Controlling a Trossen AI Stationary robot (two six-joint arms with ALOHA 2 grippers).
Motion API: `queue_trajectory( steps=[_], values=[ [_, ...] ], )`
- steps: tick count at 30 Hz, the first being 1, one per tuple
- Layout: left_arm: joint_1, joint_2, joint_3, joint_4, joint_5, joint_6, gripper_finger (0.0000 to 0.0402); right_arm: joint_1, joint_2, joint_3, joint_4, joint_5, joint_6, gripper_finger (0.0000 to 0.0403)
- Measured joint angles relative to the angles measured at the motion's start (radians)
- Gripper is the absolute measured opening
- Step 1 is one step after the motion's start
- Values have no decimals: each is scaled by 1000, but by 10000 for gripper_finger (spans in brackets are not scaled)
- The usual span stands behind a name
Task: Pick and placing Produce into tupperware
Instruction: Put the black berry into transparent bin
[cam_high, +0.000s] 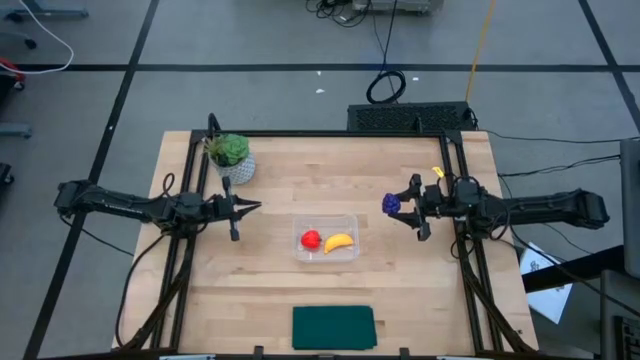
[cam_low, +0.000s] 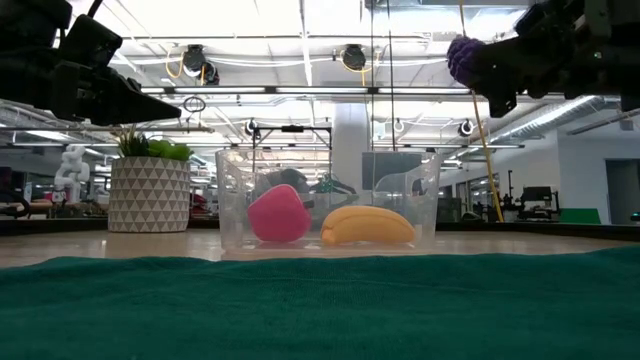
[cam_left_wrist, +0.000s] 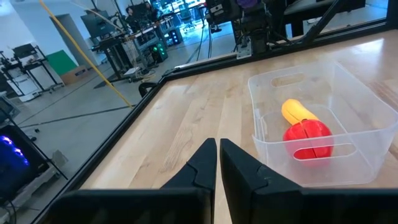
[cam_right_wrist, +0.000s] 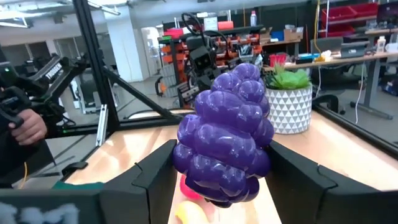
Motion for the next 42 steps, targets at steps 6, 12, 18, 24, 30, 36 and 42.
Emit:
queue_trajectory(
  steps=[6,12,18,24,30,36,42],
  values=[
    [0,0,0,3,0,0,26,0,64,33,-6,1,3,202],
    [0,0,0,3,0,-1,26,0,145,121,-46,1,2,202],
    [0,0,0,3,0,-3,26,0,249,241,-151,-1,-17,201],
    [0,0,0,1,0,-4,26,0,343,348,-265,-6,-35,201],
    [0,0,0,0,0,-6,26,-24,414,416,-289,-89,-24,201],
    [0,0,0,0,0,-9,26,-77,479,450,-294,-235,10,201],
    [0,0,0,0,0,-11,26,-106,515,490,-333,-245,5,201]
  ],
)
